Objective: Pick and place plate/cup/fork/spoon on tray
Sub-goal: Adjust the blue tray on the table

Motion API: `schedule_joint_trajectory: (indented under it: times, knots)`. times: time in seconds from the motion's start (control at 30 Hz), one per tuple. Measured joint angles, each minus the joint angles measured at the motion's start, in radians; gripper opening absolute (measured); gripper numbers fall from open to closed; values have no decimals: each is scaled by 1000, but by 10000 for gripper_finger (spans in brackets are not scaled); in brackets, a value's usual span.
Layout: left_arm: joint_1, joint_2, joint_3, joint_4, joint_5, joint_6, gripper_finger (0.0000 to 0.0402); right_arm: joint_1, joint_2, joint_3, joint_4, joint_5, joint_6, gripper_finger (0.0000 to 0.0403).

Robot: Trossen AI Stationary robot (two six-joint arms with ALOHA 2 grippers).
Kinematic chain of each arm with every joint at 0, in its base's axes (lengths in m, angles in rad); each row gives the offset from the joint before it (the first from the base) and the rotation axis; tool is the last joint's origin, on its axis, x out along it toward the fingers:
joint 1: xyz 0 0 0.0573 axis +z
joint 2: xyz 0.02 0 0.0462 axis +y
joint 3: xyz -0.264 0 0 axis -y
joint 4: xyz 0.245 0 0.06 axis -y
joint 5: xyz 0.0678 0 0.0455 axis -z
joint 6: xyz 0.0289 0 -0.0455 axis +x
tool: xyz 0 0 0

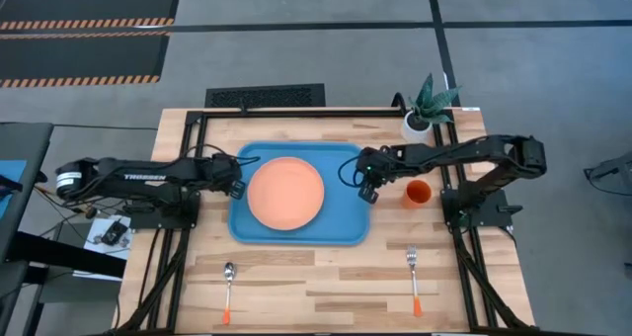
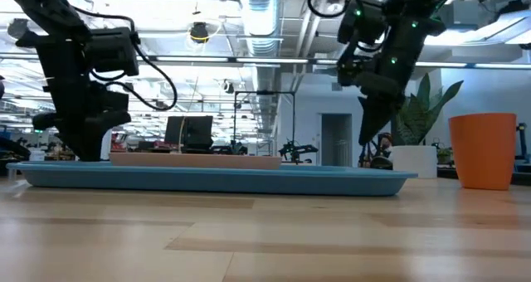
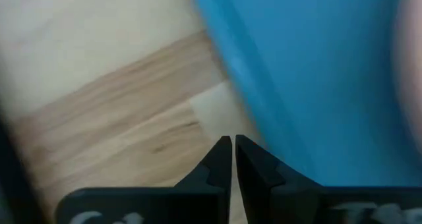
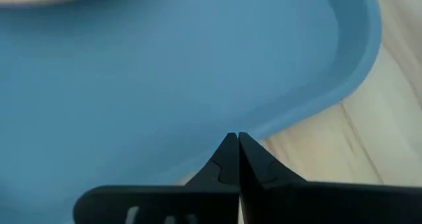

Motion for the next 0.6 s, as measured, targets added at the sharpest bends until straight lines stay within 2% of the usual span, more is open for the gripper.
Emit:
schedule_joint_trajectory:
  times: [0.27,0.6]
  knots:
    - [-23,0,0,57,58,-1,9,-33,0,-47,-25,0,9,7]
    - [-114,0,0,57,79,-83,9,-88,0,-113,-34,-1,42,7]
